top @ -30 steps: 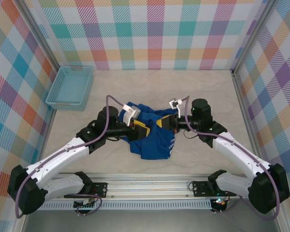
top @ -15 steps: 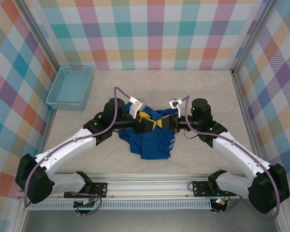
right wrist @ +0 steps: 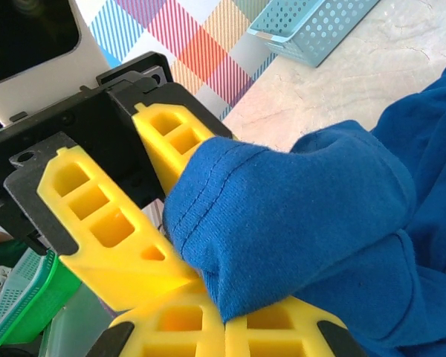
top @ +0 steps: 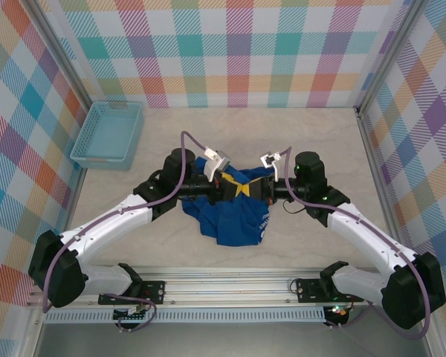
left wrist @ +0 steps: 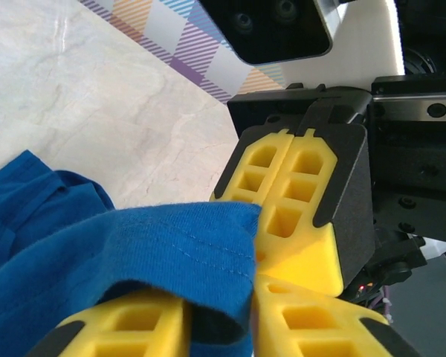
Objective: Fold the inside-out t-shirt
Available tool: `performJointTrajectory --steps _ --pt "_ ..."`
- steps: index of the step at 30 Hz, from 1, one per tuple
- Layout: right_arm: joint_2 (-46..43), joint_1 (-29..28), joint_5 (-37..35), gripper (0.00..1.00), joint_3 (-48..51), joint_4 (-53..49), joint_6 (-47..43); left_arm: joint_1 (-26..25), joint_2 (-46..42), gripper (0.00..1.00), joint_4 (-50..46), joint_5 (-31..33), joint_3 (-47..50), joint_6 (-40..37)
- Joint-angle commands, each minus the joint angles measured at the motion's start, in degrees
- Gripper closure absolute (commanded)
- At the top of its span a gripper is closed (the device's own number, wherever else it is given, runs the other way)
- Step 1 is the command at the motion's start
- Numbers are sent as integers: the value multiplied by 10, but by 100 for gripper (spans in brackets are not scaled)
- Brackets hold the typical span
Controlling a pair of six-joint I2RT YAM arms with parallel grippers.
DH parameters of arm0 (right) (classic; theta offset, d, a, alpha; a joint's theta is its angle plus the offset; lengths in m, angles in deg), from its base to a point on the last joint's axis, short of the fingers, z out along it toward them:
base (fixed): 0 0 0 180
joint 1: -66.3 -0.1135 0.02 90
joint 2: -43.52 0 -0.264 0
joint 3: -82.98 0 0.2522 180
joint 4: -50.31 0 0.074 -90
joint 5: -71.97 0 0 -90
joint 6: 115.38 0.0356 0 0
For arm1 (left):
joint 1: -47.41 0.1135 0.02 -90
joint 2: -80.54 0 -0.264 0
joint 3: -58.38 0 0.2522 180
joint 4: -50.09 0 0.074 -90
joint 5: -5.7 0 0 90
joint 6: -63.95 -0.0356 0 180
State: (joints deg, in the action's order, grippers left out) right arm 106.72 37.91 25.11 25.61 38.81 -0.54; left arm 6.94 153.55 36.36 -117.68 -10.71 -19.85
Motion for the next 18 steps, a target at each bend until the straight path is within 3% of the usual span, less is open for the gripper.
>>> performJointTrajectory --steps 1,5,10,15,18 --pt "-11 4 7 100 -21 -1 -11 -3 -16 81 15 9 2 -2" --pt "-13 4 8 100 -21 -7 -19 -2 -23 98 15 41 5 3" --pt "-18 4 -15 100 -33 -54 -58 -2 -25 100 -1 70 -7 36" --pt "-21 1 -190 74 -79 -203 -116 -1 -8 100 -122 122 -75 148" --pt "-18 -20 -239 66 -83 -229 -134 -2 10 100 -193 132 -111 228"
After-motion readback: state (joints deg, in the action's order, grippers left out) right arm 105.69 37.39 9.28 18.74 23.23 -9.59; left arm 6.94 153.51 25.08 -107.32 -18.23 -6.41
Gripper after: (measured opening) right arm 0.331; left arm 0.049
